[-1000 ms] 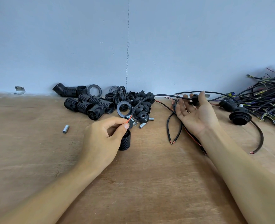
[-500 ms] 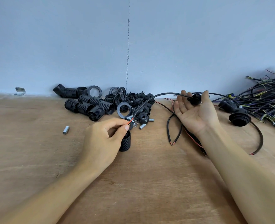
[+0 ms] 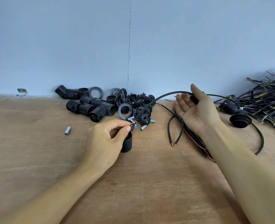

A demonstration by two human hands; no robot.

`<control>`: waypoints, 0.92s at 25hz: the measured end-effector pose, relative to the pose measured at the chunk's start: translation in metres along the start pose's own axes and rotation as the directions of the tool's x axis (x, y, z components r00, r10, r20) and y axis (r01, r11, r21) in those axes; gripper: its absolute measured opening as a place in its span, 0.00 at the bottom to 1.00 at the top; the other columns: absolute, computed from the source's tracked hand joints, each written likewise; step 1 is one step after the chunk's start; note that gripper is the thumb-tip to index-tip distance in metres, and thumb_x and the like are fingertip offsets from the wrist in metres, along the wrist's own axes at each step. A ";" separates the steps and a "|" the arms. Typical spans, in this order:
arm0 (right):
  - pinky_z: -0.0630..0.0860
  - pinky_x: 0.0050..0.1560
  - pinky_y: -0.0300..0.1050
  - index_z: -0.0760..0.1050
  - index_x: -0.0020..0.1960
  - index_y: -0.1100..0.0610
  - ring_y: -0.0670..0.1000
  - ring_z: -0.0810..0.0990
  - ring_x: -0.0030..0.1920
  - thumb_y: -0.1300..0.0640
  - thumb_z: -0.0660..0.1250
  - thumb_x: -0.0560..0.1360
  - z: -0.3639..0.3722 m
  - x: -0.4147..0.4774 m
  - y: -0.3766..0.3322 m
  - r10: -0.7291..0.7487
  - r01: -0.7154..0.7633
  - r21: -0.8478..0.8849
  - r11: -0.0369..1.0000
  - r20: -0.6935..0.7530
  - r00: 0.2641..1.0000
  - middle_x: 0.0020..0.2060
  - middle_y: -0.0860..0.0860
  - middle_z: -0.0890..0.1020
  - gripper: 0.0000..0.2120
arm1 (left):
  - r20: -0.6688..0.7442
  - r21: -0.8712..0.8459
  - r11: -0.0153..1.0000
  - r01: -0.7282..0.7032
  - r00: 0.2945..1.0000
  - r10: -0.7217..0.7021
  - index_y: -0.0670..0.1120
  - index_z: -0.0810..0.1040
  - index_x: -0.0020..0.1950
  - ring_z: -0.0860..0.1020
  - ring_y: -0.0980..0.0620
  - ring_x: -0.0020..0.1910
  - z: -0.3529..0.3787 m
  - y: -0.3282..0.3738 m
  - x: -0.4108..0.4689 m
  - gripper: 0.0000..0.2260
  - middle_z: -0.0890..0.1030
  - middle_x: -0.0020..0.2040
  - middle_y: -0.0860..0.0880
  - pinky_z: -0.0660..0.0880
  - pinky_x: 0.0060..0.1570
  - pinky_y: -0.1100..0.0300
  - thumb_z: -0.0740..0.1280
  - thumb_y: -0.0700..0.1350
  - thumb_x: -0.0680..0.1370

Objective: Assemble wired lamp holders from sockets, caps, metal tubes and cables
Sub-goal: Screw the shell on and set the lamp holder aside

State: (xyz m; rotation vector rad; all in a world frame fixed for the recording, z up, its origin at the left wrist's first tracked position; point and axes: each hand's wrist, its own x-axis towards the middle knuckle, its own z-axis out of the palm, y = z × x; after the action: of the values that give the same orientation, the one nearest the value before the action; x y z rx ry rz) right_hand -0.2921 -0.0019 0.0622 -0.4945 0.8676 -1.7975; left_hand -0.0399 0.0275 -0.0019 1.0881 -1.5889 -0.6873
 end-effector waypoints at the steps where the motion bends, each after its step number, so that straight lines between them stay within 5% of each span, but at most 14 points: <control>1: 0.83 0.39 0.47 0.72 0.50 0.56 0.53 0.86 0.36 0.44 0.72 0.76 0.002 -0.001 -0.001 0.006 -0.007 -0.020 1.000 -0.006 1.000 0.39 0.53 0.82 0.17 | -0.001 0.001 1.000 -0.002 1.000 0.002 0.54 0.88 0.49 0.84 0.62 0.48 0.000 0.000 0.000 0.07 0.87 0.45 0.61 0.76 0.50 0.68 0.73 0.42 0.78; 4: 0.83 0.38 0.51 0.71 0.54 0.59 0.57 0.87 0.38 0.32 0.61 0.77 0.008 -0.005 -0.002 0.064 -0.063 0.057 0.996 -0.023 0.998 0.46 0.57 0.83 0.29 | -0.002 0.012 1.000 -0.014 1.000 0.014 0.55 0.88 0.48 0.83 0.64 0.47 -0.001 0.000 0.000 0.08 0.86 0.44 0.62 0.74 0.48 0.73 0.73 0.41 0.78; 7: 0.81 0.40 0.51 0.72 0.46 0.60 0.58 0.87 0.38 0.41 0.53 0.83 0.012 -0.007 -0.003 0.089 -0.088 0.130 0.988 -0.008 0.996 0.46 0.58 0.83 0.23 | -0.008 0.018 1.000 -0.015 1.000 0.015 0.55 0.88 0.48 0.83 0.64 0.47 0.000 0.000 0.000 0.08 0.86 0.44 0.63 0.74 0.47 0.73 0.73 0.42 0.78; 14: 0.82 0.47 0.50 0.74 0.45 0.56 0.58 0.87 0.49 0.47 0.60 0.82 0.031 -0.017 0.009 0.040 -0.036 -0.029 0.999 0.158 0.987 0.47 0.58 0.86 0.14 | -0.009 0.019 1.000 0.008 1.000 -0.008 0.54 0.88 0.48 0.83 0.65 0.46 0.000 0.003 -0.001 0.07 0.86 0.43 0.64 0.73 0.46 0.74 0.73 0.42 0.78; 18: 0.81 0.49 0.48 0.75 0.47 0.55 0.56 0.87 0.49 0.45 0.59 0.83 0.045 -0.021 0.011 -0.028 0.051 -0.093 0.994 0.232 0.972 0.44 0.54 0.86 0.15 | -0.011 0.011 1.000 0.024 1.000 -0.024 0.54 0.88 0.48 0.84 0.63 0.45 0.000 0.004 -0.001 0.07 0.86 0.43 0.62 0.75 0.45 0.67 0.73 0.42 0.78; 23: 0.80 0.55 0.51 0.74 0.46 0.53 0.54 0.86 0.47 0.42 0.61 0.82 0.053 -0.029 0.015 -0.046 0.140 -0.280 0.950 0.320 0.946 0.44 0.53 0.86 0.15 | -0.012 0.019 1.000 0.016 1.000 -0.016 0.53 0.88 0.48 0.84 0.64 0.46 0.000 0.004 -0.001 0.06 0.86 0.43 0.63 0.73 0.45 0.74 0.73 0.42 0.78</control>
State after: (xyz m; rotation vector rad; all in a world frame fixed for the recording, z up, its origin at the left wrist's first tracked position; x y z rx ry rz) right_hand -0.2356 0.0048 0.0878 -1.0028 0.9089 -1.6189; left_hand -0.0405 0.0302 0.0008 1.1177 -1.5810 -0.6765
